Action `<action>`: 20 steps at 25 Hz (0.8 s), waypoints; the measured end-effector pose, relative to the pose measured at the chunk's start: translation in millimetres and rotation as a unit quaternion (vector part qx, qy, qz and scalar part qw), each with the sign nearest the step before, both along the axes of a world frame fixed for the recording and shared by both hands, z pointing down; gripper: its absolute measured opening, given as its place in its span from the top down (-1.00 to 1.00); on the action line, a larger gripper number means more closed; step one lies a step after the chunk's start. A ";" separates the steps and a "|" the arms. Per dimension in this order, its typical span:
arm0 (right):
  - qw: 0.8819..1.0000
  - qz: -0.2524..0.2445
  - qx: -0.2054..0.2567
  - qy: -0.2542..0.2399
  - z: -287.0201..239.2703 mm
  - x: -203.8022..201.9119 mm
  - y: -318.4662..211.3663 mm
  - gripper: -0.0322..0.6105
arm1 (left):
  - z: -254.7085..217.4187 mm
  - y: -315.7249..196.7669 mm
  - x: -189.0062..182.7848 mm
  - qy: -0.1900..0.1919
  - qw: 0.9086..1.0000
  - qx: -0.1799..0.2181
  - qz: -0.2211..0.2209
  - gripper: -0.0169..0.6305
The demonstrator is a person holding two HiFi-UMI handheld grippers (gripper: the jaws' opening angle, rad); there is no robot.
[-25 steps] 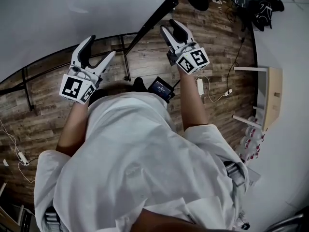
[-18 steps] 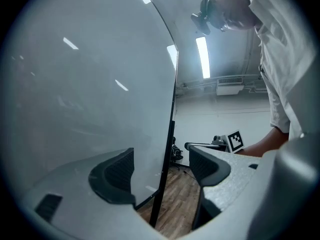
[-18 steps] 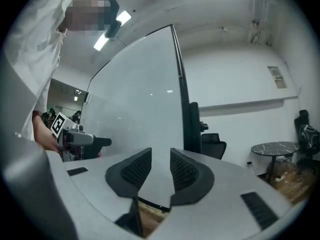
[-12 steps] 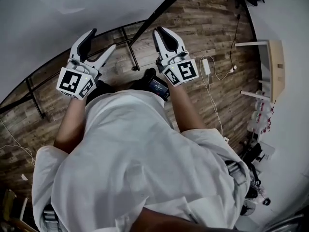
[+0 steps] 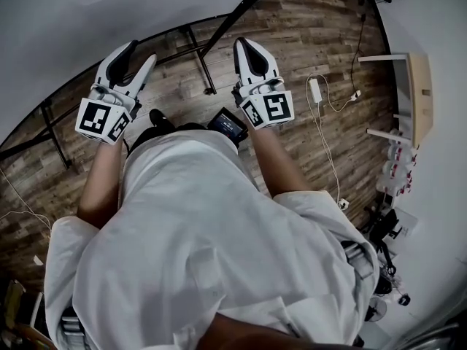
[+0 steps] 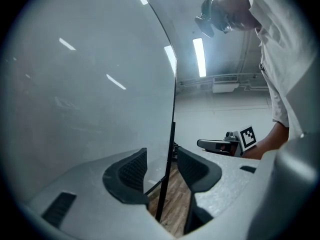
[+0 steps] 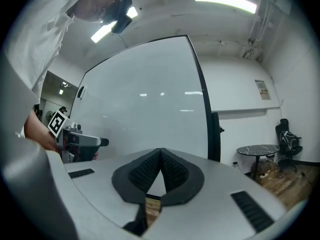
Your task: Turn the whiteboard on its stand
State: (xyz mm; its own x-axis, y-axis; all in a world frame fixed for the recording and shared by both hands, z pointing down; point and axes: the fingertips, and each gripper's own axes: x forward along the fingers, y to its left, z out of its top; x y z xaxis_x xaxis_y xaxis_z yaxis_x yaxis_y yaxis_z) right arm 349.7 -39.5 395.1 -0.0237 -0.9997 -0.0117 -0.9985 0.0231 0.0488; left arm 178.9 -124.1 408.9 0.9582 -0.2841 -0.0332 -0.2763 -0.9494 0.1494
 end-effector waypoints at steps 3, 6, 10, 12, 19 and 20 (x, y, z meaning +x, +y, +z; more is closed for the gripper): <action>1.000 0.005 0.000 -0.002 2.6 -10.6 11.5 0.90 | -1.1 13.6 -16.8 -0.003 1.000 0.000 -0.013 0.43; 1.000 0.002 0.002 -0.005 4.4 -32.3 29.3 0.90 | -5.9 36.9 -42.9 -0.008 1.000 0.004 -0.015 0.61; 1.000 0.005 0.012 -0.003 3.0 -66.2 70.8 0.90 | -14.5 77.7 -79.1 -0.011 1.000 0.016 -0.023 0.68; 1.000 0.010 0.011 -0.007 7.9 -80.5 91.9 0.90 | -11.0 98.5 -92.9 -0.016 0.999 0.015 -0.025 0.68; 1.000 0.016 0.005 -0.006 10.2 -139.8 135.2 0.90 | -6.4 140.2 -153.9 -0.025 0.999 0.012 -0.045 0.70; 1.000 0.017 0.003 -0.005 9.4 -148.0 139.0 0.90 | -8.1 143.2 -161.5 -0.025 0.999 0.013 -0.047 0.71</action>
State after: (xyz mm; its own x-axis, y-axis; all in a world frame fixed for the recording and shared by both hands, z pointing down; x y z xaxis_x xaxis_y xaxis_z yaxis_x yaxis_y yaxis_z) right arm 201.7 99.5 404.5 0.0098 -0.9998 -0.0184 -0.9992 -0.0105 0.0391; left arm 17.5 19.1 400.8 0.9284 -0.3716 0.0053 -0.3699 -0.9227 0.1089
